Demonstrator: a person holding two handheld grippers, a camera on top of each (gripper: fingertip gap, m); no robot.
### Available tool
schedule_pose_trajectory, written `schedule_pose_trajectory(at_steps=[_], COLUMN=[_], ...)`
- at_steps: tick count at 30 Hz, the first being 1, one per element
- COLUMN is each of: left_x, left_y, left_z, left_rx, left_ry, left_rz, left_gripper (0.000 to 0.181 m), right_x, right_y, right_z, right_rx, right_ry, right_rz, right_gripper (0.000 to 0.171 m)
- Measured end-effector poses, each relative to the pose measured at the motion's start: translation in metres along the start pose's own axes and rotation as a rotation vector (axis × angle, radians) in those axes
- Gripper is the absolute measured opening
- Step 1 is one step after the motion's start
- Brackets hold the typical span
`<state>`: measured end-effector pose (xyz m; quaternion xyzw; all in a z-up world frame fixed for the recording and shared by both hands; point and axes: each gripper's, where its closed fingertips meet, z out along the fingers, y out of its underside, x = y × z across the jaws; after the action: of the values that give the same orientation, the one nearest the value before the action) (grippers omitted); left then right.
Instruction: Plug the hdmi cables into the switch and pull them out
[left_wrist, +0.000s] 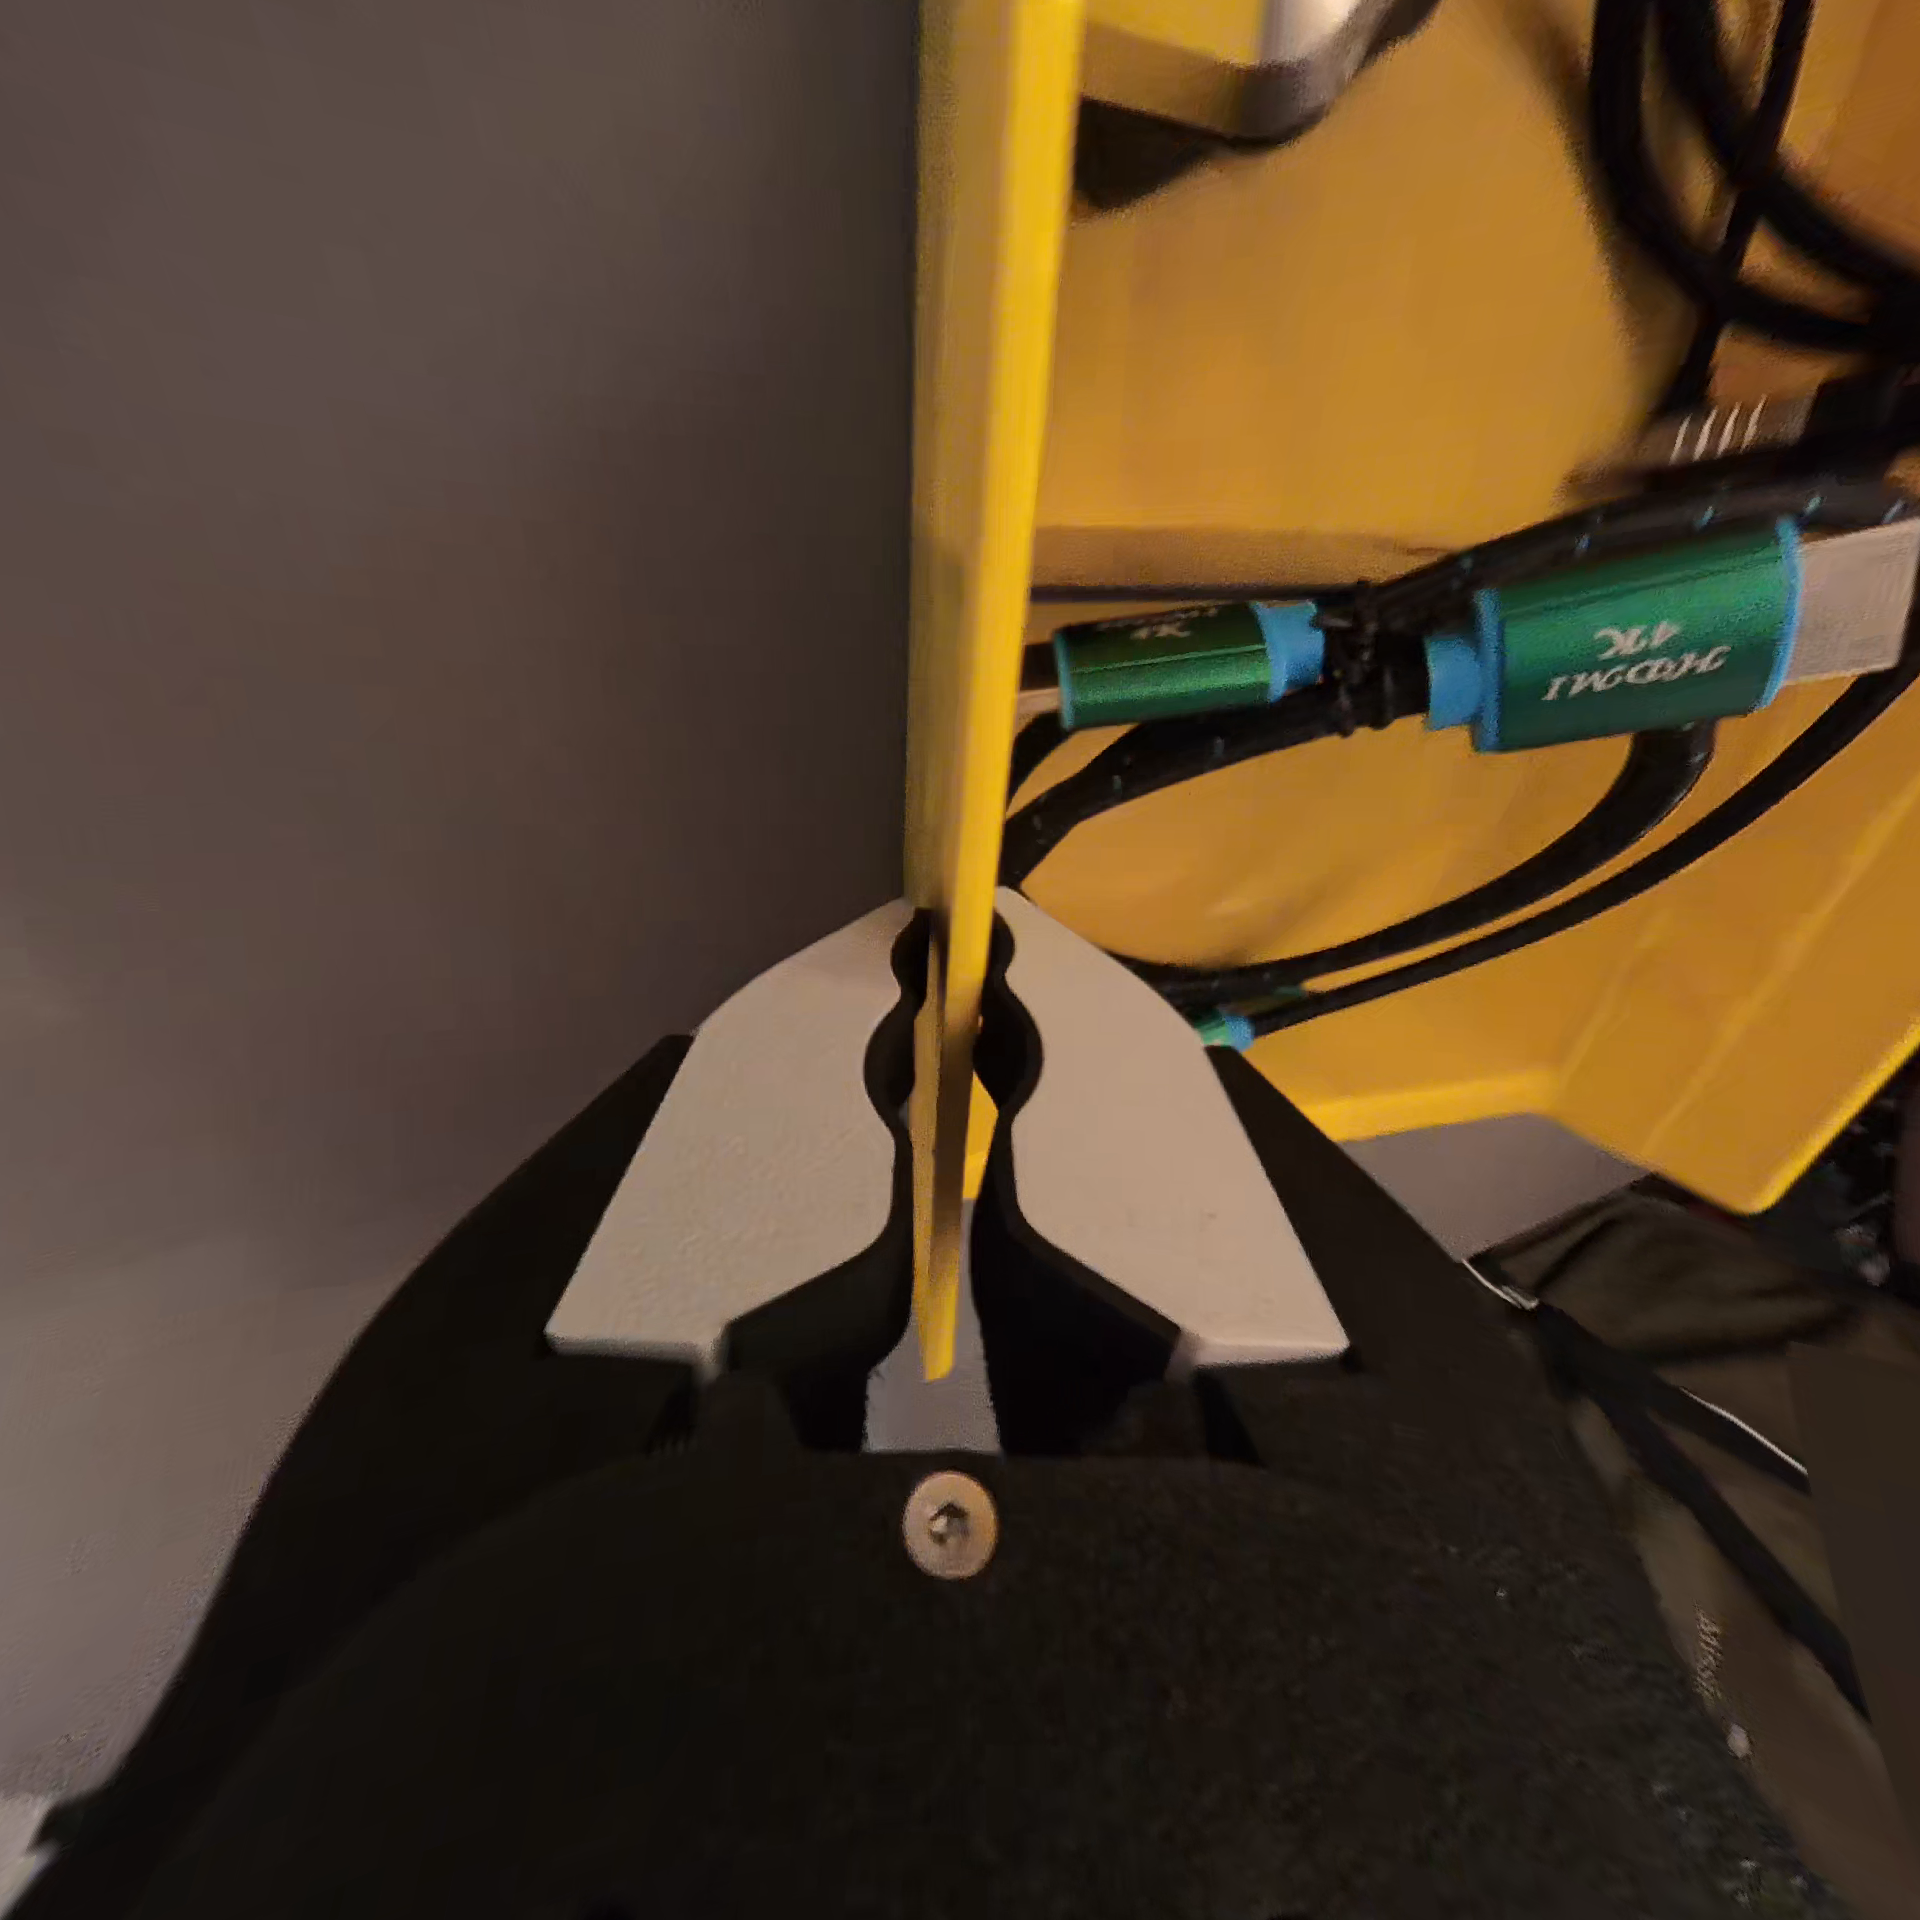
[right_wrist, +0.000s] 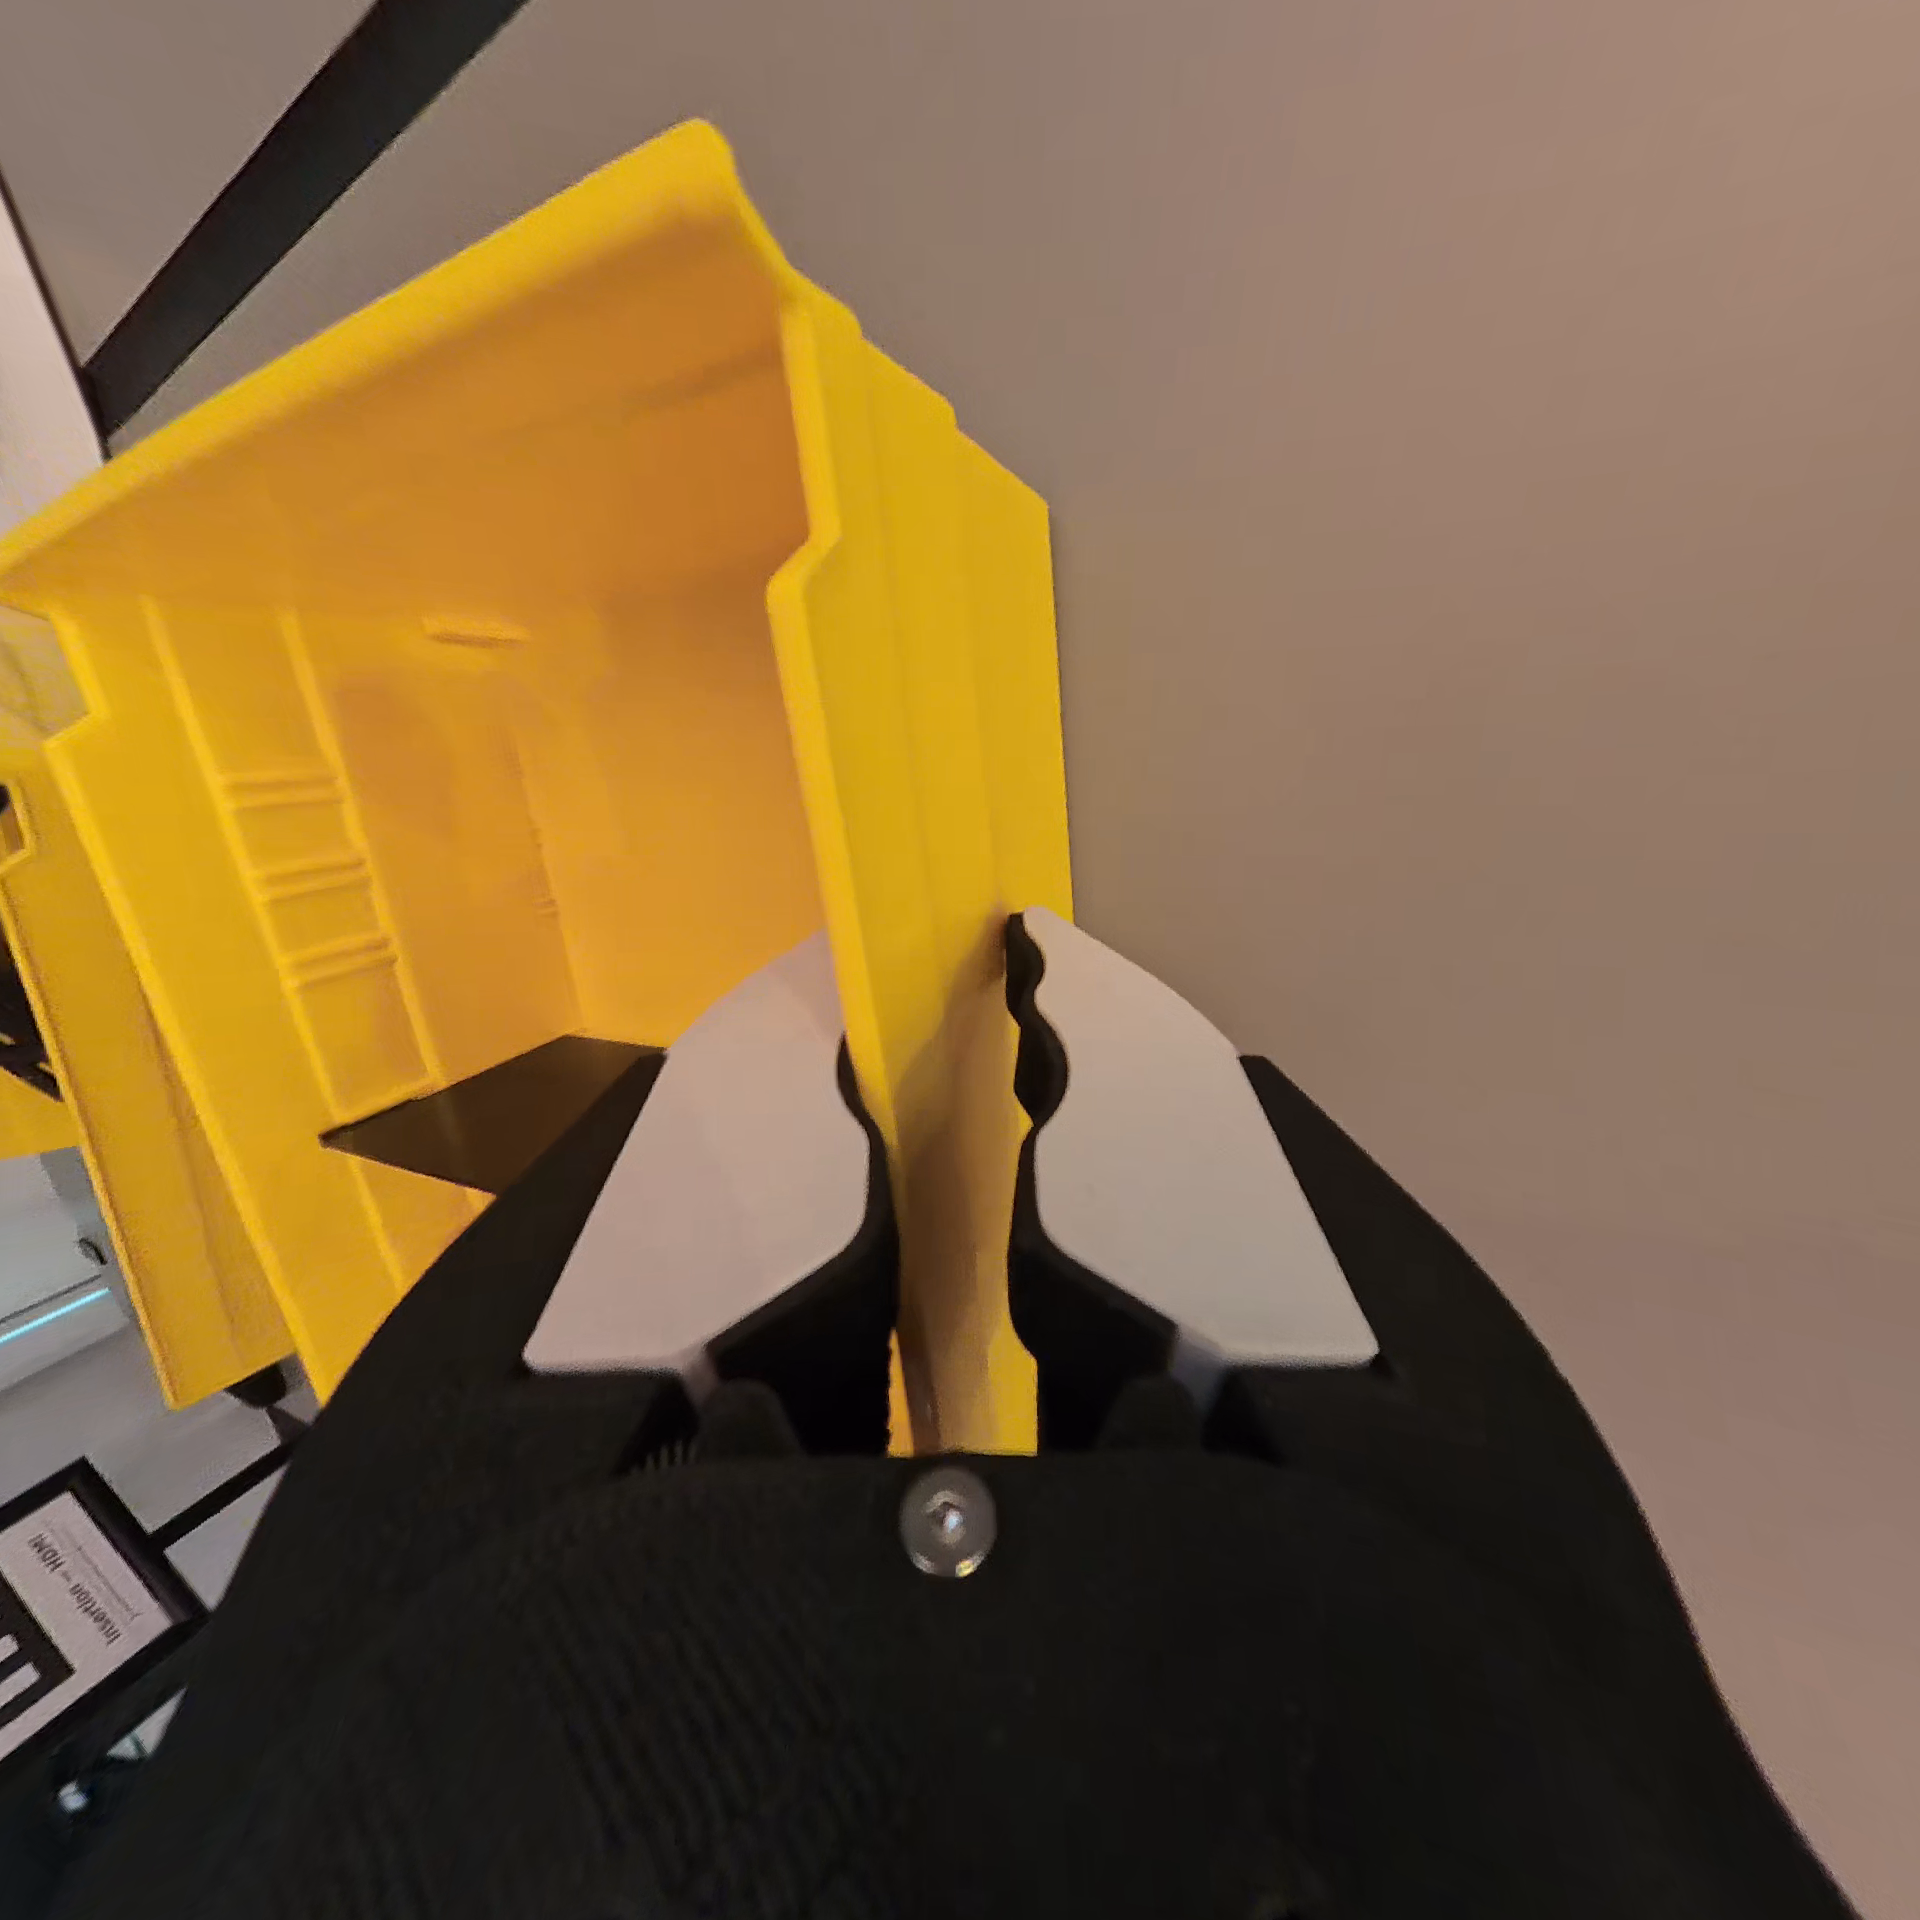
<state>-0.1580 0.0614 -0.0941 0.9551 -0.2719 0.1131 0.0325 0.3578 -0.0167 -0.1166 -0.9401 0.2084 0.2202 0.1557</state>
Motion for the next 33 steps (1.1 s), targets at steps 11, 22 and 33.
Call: schedule_pose_trajectory(at_steps=[11,22,33], left_x=[-0.163,-0.235,-0.237], left_y=[0.066,0.142,0.153], left_z=[-0.043,-0.061,-0.059], left_rx=[0.215,0.31,0.296], left_ry=[-0.02,-0.008,-0.128], left_rz=[-0.351,-0.49,-0.35], left_gripper=[0.009,0.008,0.004], right_x=[-0.074,-0.099,-0.074], right_y=[-0.006,-0.004,0.009], right_z=[0.044,0.057,0.041], right_rx=[-0.043,0.008,-0.006], right_ry=[0.105,0.172,0.226], right_rz=[-0.121,-0.112,-0.042], right_gripper=[0.012,0.009,0.007])
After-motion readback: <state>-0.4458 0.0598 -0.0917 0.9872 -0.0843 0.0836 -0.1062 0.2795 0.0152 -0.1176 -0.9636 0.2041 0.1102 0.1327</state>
